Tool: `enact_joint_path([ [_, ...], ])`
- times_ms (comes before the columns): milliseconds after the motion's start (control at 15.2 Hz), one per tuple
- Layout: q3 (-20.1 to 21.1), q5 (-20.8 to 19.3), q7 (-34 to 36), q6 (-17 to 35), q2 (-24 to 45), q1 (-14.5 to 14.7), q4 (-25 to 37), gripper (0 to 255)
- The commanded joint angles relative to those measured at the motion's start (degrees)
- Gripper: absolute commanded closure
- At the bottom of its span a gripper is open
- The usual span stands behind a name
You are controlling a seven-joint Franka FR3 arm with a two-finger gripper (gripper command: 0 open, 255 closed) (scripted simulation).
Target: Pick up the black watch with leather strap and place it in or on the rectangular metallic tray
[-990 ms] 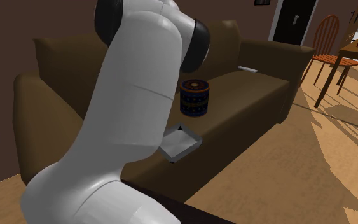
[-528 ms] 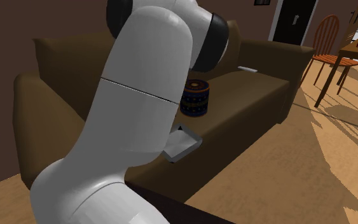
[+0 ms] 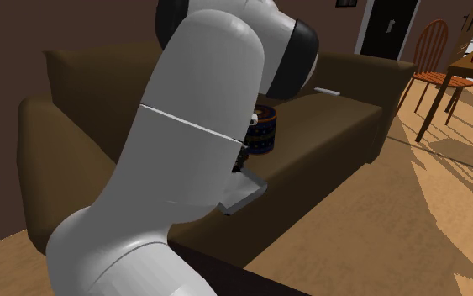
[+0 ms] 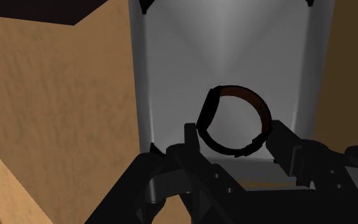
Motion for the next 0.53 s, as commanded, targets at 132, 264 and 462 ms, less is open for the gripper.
enact_joint_path([
  [132,-1.07,-1.34,0.75,1.79,2.02,0.64,0.06,255],
  [264,-1.65,-2.04,1.19,2.68,3.15,1.05,0.21,255],
  [462,-2.53,-3.07,1.84,3.98,4.87,1.69,0.54,255],
])
